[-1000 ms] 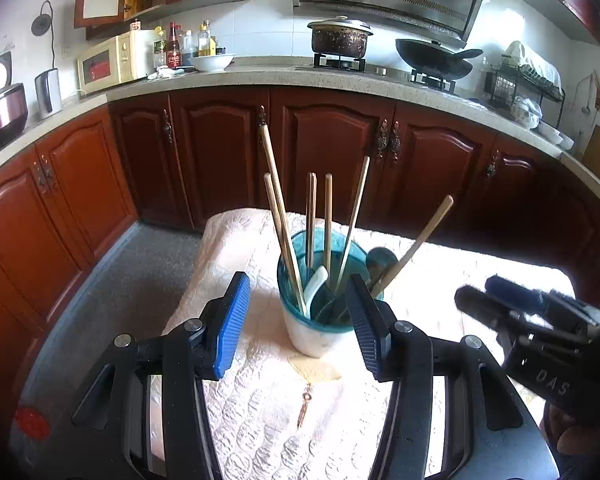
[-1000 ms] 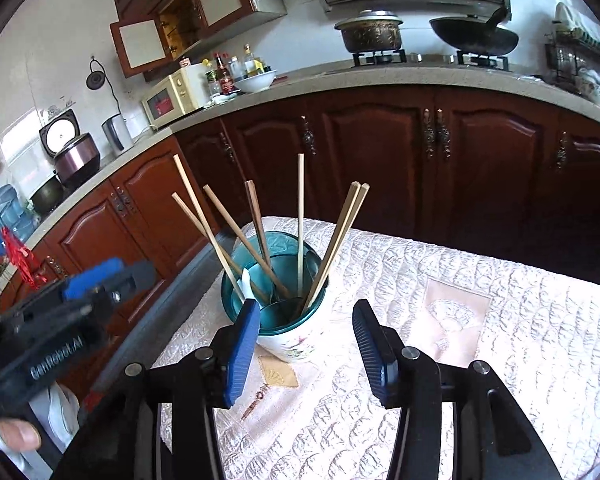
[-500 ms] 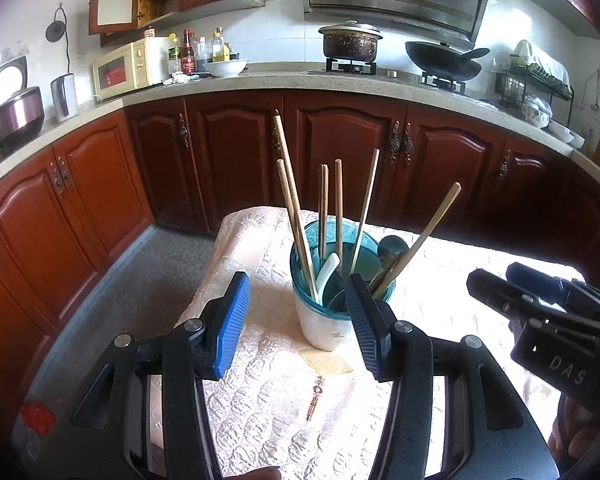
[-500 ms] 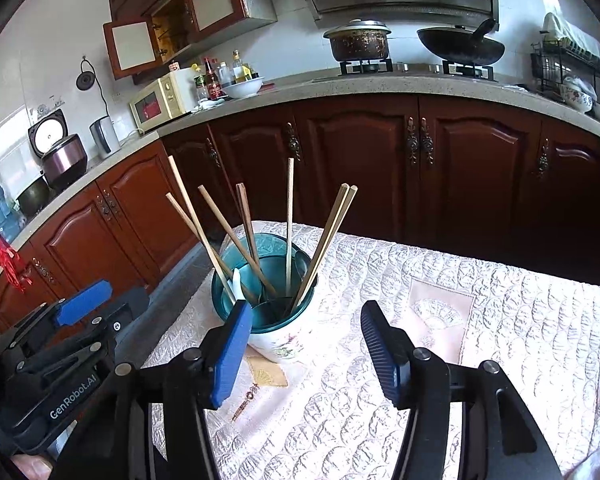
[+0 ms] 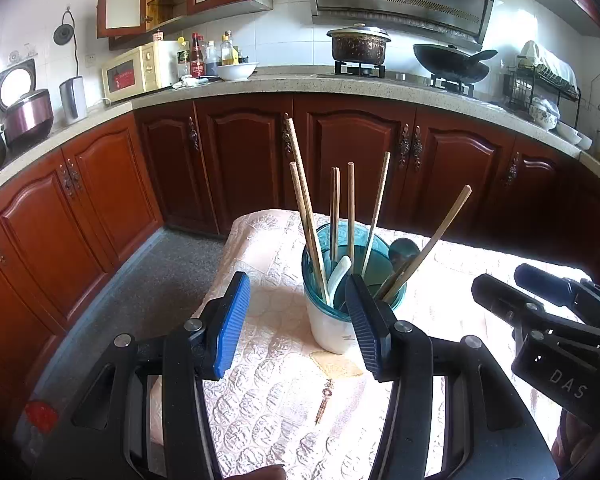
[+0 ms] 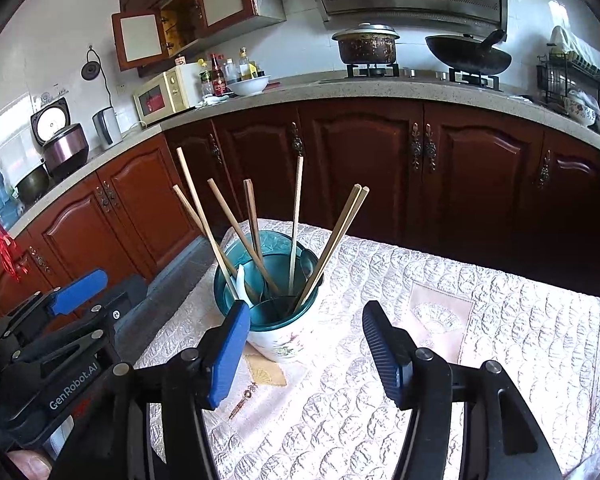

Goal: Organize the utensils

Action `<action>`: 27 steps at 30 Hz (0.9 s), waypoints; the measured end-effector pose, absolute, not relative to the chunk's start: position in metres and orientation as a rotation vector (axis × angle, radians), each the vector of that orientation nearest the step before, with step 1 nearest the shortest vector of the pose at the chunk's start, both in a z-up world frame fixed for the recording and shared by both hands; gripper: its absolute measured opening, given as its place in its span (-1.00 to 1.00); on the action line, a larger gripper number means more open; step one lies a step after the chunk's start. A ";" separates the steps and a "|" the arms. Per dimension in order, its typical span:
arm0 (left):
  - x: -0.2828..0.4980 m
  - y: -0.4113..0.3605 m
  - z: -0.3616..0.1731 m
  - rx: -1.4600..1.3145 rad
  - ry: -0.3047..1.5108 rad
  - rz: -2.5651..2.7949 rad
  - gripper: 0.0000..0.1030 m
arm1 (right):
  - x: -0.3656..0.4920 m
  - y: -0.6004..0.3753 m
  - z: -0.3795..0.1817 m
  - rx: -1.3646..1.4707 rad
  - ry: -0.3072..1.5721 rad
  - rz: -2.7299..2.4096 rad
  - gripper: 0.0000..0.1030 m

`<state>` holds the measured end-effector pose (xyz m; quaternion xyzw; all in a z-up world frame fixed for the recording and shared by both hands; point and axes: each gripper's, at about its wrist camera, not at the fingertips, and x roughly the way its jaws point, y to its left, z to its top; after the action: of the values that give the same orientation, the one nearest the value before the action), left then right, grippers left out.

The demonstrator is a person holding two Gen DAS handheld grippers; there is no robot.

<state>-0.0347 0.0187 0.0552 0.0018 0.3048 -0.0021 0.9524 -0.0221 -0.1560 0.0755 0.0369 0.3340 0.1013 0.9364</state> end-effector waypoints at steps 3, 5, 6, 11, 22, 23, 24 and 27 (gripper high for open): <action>-0.034 0.018 0.055 0.005 0.620 -0.004 -0.05 | -0.022 -0.157 0.076 0.082 0.682 0.209 0.10; -0.034 0.018 0.054 0.002 0.619 -0.004 -0.05 | -0.022 -0.157 0.075 0.079 0.683 0.207 0.10; -0.034 0.018 0.054 0.002 0.620 -0.003 -0.05 | -0.021 -0.157 0.075 0.079 0.684 0.208 0.10; -0.034 0.018 0.052 0.005 0.625 -0.005 -0.05 | -0.021 -0.155 0.074 0.081 0.689 0.212 0.10; -0.034 0.021 0.051 0.002 0.622 -0.002 -0.05 | -0.019 -0.148 0.072 0.074 0.695 0.215 0.10; -0.034 0.021 0.051 0.001 0.622 -0.001 -0.05 | -0.018 -0.147 0.071 0.074 0.697 0.216 0.10; -0.034 0.021 0.051 0.001 0.622 0.000 -0.05 | -0.018 -0.147 0.071 0.074 0.699 0.216 0.10; -0.034 0.023 0.050 0.001 0.621 0.002 -0.05 | -0.017 -0.147 0.068 0.075 0.708 0.219 0.10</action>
<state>-0.0338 0.0229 0.0504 0.0003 0.3056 0.0011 0.9522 -0.0170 -0.1466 0.0684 0.0367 0.3457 0.1071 0.9315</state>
